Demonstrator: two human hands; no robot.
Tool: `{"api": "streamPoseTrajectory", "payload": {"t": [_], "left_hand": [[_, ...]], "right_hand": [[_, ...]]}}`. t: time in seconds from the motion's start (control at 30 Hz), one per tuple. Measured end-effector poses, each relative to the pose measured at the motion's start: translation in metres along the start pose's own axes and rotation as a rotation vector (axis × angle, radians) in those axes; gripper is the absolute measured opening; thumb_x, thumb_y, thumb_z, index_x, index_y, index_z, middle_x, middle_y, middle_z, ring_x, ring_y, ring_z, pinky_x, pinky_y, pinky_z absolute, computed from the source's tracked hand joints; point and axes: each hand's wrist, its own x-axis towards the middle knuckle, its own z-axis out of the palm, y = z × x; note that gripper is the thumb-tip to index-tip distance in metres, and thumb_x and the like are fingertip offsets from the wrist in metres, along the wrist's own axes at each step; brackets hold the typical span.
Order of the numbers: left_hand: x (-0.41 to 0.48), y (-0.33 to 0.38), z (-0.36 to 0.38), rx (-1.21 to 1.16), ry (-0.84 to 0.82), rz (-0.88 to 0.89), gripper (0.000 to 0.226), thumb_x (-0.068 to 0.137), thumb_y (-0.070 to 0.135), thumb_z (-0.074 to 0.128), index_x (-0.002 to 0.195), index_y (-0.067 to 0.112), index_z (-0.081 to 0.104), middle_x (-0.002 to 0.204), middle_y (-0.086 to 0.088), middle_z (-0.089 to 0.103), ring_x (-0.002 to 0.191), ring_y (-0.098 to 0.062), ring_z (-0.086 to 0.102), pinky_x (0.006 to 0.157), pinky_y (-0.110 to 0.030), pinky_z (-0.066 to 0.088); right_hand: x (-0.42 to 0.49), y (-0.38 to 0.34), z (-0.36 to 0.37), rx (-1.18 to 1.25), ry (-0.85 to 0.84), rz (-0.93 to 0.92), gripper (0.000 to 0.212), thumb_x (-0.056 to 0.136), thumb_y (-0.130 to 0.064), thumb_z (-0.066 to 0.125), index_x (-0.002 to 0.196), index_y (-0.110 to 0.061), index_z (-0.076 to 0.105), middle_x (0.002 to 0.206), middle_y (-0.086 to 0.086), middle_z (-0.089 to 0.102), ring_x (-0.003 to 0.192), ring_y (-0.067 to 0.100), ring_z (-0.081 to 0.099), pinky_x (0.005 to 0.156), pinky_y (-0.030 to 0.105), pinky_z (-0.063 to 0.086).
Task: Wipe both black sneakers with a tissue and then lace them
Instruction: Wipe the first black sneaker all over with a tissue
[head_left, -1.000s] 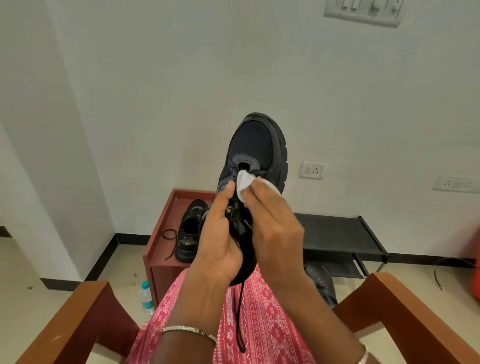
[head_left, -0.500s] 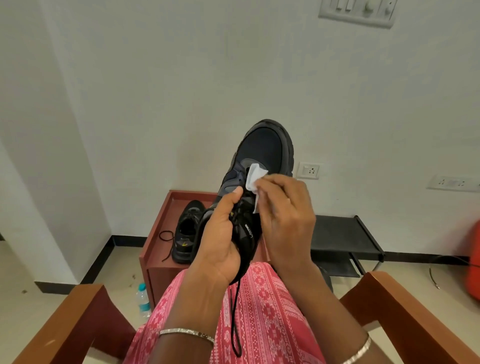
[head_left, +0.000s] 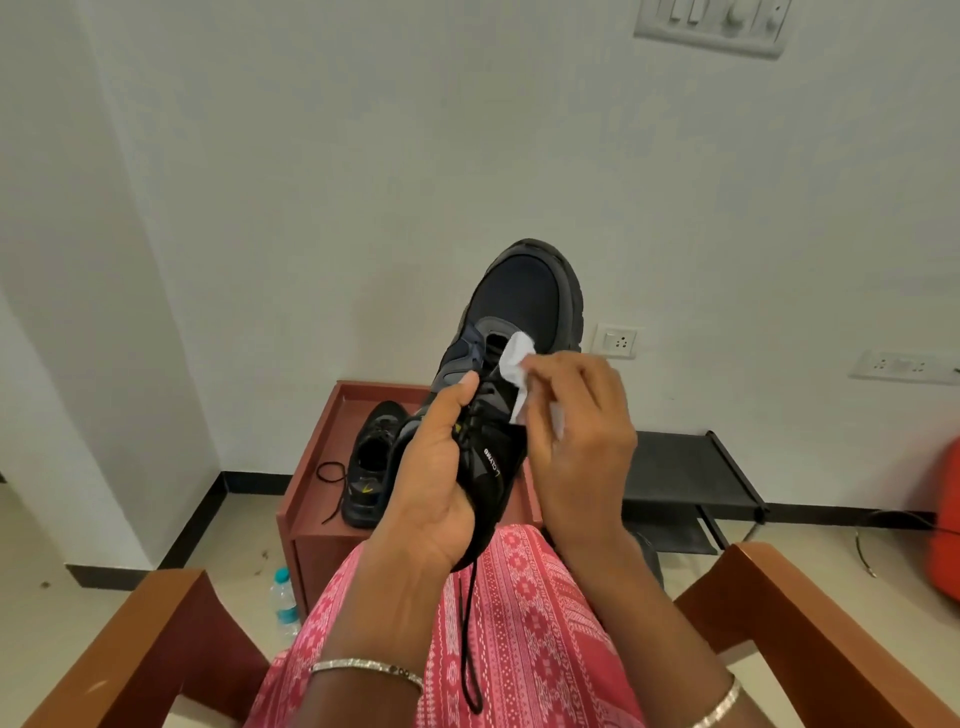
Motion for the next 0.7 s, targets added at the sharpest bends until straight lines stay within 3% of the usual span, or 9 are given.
{"api": "streamPoseTrajectory", "payload": {"t": [0.1, 0.27, 0.4, 0.47, 0.57, 0.7], "left_hand": [[0.001, -0.001, -0.001, 0.036, -0.009, 0.016, 0.036, 0.093, 0.032, 0.063, 0.118, 0.009, 0.073, 0.117, -0.017, 0.072, 0.105, -0.03, 0.07, 0.104, -0.043, 0.049], [0.005, 0.003, -0.007, 0.056, 0.034, 0.029, 0.035, 0.09, 0.035, 0.065, 0.107, 0.007, 0.076, 0.104, -0.014, 0.074, 0.087, -0.024, 0.073, 0.081, -0.035, 0.061], [0.003, 0.005, -0.007, 0.023, 0.023, -0.016, 0.037, 0.092, 0.036, 0.064, 0.105, 0.005, 0.077, 0.109, -0.015, 0.074, 0.091, -0.026, 0.073, 0.091, -0.039, 0.056], [0.001, 0.003, -0.006, -0.002, 0.0, -0.037, 0.038, 0.094, 0.036, 0.062, 0.114, 0.006, 0.074, 0.114, -0.016, 0.073, 0.098, -0.028, 0.073, 0.093, -0.039, 0.055], [0.002, 0.002, -0.007, 0.011, -0.015, -0.048, 0.042, 0.093, 0.038, 0.063, 0.125, 0.01, 0.07, 0.125, -0.017, 0.069, 0.112, -0.031, 0.067, 0.106, -0.044, 0.047], [0.004, 0.006, -0.01, -0.059, -0.006, -0.079, 0.041, 0.092, 0.037, 0.064, 0.113, 0.004, 0.074, 0.111, -0.016, 0.073, 0.095, -0.028, 0.073, 0.087, -0.038, 0.059]], "right_hand": [[0.01, 0.001, 0.0, -0.008, 0.034, 0.043, 0.022, 0.093, -0.002, 0.067, 0.113, -0.008, 0.07, 0.099, 0.006, 0.062, 0.091, 0.018, 0.055, 0.075, 0.023, 0.048], [-0.034, -0.024, -0.006, 0.039, -0.128, -0.011, 0.024, 0.098, -0.014, 0.056, 0.116, -0.011, 0.071, 0.098, 0.002, 0.06, 0.09, 0.016, 0.054, 0.074, 0.025, 0.046], [-0.036, -0.021, -0.007, 0.057, -0.137, -0.043, 0.021, 0.097, -0.011, 0.06, 0.113, -0.006, 0.072, 0.104, 0.007, 0.064, 0.096, 0.019, 0.058, 0.085, 0.021, 0.048], [-0.017, -0.01, -0.003, 0.002, -0.068, 0.0, 0.02, 0.094, -0.006, 0.063, 0.112, -0.005, 0.073, 0.108, 0.01, 0.063, 0.099, 0.019, 0.058, 0.087, 0.02, 0.048], [0.005, 0.0, 0.001, -0.017, 0.017, 0.024, 0.02, 0.094, -0.002, 0.062, 0.11, -0.005, 0.073, 0.108, 0.011, 0.065, 0.1, 0.02, 0.059, 0.089, 0.022, 0.049], [-0.016, -0.01, -0.004, 0.011, -0.034, -0.033, 0.02, 0.097, -0.004, 0.058, 0.108, -0.005, 0.075, 0.109, 0.01, 0.067, 0.104, 0.022, 0.06, 0.092, 0.026, 0.05]]}}
